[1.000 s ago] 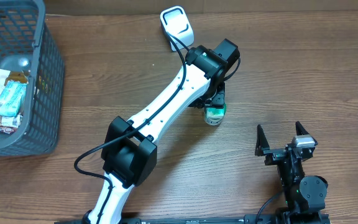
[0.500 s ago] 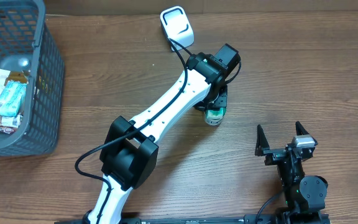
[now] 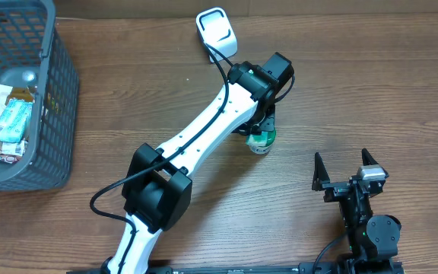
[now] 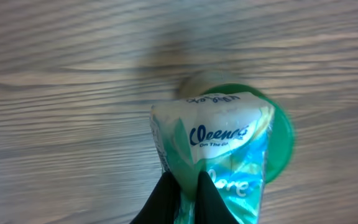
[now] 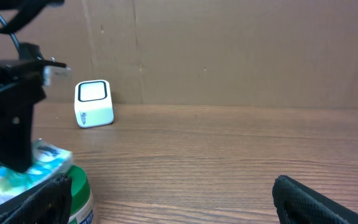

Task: Scan the item barcode

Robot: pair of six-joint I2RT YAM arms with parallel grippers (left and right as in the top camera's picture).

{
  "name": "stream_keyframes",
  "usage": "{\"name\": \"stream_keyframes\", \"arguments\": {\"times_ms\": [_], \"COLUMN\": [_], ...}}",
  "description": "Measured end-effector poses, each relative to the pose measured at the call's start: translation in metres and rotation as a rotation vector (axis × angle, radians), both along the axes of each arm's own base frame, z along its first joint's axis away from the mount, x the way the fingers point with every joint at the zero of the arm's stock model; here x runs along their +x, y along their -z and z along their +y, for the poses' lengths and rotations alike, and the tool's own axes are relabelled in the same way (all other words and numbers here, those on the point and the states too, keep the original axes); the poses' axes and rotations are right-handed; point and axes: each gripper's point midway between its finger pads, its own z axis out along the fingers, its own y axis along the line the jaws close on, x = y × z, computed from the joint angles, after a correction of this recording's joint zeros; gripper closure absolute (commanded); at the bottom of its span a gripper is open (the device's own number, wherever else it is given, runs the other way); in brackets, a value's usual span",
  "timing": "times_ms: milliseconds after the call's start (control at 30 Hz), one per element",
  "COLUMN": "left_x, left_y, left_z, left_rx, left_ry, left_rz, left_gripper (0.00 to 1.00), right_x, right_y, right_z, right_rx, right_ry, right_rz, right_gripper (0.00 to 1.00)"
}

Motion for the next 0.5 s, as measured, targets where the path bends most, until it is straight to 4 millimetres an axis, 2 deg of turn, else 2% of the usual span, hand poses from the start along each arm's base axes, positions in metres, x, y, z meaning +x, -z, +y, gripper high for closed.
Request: {"name": "stream_keyframes", "arguments": {"times_ms": [233, 500], "left_x": [-0.009, -0.018], "left_y": [-0.032, -0.041], "left_z": [0.046, 0.077], "left_rx": [0.174, 0.322], "left_ry": [-0.013, -0.008], "left_rz": [-0.053, -0.042], "left_gripper": [0.96, 0.96], "right_x": [0.0, 0.0], "right_y": [0.0, 0.0], "right_z": [0.0, 0.0], "right_rx": [0.0, 0.0], "right_ry": [0.0, 0.0], "right_rz": [0.0, 0.0], "right_gripper": [0.0, 0.0]}}
